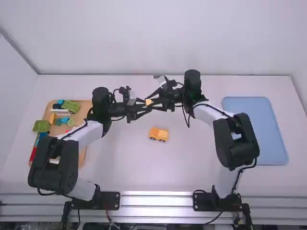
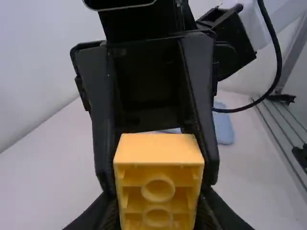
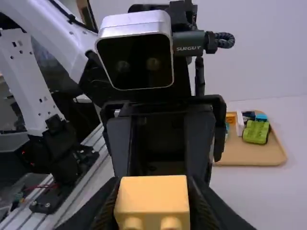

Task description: Assemble lego blocks to make yellow taxi

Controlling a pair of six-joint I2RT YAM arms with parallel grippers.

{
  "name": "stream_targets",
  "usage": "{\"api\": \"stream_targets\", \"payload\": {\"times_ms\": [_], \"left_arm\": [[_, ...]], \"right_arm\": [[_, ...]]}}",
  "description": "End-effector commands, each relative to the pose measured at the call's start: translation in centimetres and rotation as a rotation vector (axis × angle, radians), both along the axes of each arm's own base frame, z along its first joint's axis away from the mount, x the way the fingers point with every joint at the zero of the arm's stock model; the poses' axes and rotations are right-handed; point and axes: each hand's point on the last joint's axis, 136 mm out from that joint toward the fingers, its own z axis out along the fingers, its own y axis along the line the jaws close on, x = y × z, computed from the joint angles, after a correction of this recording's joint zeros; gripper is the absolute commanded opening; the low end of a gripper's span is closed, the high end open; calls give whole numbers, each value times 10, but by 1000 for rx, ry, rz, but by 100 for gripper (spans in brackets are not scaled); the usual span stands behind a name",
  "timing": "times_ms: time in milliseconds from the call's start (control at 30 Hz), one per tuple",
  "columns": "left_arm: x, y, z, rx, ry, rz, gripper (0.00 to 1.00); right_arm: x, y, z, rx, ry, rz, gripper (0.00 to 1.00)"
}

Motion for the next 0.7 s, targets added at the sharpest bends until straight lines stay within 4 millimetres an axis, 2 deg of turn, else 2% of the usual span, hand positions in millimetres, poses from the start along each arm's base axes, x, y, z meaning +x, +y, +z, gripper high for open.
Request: {"api": "stream_targets", "payload": {"times_ms": [0, 67, 167, 233, 267, 367, 400, 433, 533, 667], "left_arm": [[-2, -1, -5, 4, 8, 0, 23], [-3, -1, -5, 3, 9, -3, 24], [-2, -1, -5, 4, 11, -2, 32], [-3, -2, -5, 4, 11, -2, 60], [-3, -1, -5, 4, 12, -2, 99], [-3, -1, -7, 6, 23, 0, 99], [1, 0, -10, 14, 45, 27, 99], [1, 0, -10, 14, 45, 27, 99], [20, 9, -32, 69, 142, 168, 99], [37, 25, -58, 144, 234, 329, 99]], "right_arm": [[-1, 1, 7, 9, -18, 25, 28], [-1, 1, 7, 10, -23, 24, 25], [-1, 2, 9, 13, -31, 26, 20], [-1, 2, 10, 18, -47, 25, 18], [0, 1, 12, 24, -64, 23, 17], [13, -2, 18, 19, -50, -45, 13], [24, -5, 23, 20, -32, -102, 10], [24, -5, 23, 20, -32, -102, 10], [57, -19, 31, 35, -10, -268, 5], [95, -41, 26, 26, 47, -460, 2]]}}
